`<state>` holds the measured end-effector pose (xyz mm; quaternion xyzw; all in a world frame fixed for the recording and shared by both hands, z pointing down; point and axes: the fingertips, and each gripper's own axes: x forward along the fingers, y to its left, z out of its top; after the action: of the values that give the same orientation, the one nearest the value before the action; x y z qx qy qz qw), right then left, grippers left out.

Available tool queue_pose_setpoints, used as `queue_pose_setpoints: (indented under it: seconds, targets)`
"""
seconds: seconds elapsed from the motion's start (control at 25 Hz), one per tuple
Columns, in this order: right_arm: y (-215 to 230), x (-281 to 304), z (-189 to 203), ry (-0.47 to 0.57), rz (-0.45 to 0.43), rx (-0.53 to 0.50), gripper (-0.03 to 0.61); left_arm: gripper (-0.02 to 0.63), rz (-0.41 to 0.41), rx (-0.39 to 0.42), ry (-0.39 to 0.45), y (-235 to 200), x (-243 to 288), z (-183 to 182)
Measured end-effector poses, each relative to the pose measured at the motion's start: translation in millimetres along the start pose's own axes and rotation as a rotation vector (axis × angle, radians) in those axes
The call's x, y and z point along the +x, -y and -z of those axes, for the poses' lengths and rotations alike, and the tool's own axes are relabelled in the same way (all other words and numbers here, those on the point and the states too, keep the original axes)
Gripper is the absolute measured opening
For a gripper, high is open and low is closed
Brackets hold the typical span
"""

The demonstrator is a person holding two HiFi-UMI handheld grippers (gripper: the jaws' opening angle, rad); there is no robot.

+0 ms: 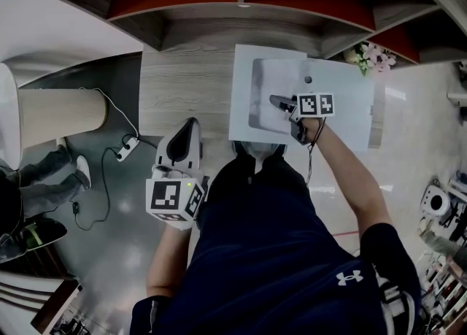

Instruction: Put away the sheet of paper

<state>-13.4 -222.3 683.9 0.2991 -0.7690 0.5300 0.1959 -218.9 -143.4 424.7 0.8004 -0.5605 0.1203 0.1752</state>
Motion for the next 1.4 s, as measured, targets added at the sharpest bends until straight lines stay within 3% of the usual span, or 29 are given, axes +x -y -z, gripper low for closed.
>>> queue_pose_setpoints:
  seconds: [0.2, 0.4, 0.52, 0.72, 0.92, 1.24, 1.4]
  targets:
    - [15.1, -27.0, -6.0, 0.051, 0.063, -0.024, 0.222, 0.015, 0.022, 0.0, 0.004, 16.6, 5.8, 0.4]
    - [39.9, -76.2, -24.4, 0.172, 0.153, -0.012, 0.227, 0.015, 0.053, 0.006, 0.014, 35.3, 14.6, -3.2]
    - [40.8, -109.4, -38.6, 0.246, 0.158, -0.048, 0.227, 0.015, 0.069, 0.014, 0.018, 47.4, 20.8, -6.9]
    - [8.3, -170.7, -70.2, 0.402, 0.204, -0.285, 0.221, 0.015, 0.094, 0.034, 0.03, 68.3, 33.8, -16.2]
    - [-53.4, -222.2, -88.8, 0.549, 0.237, -0.509, 0.143, 0.015, 0.105, 0.061, 0.048, 83.8, 45.8, -28.8]
    - [-135.2, -304.4, -111.8, 0.825, 0.291, -0.702, 0.06, 0.015, 0.137, 0.097, 0.124, 114.2, 58.0, -66.3]
    - [-160.9, -327.3, -115.4, 0.854, 0.34, -0.809, 0.021, 0.015, 0.141, 0.121, 0.16, 123.1, 61.3, -85.3]
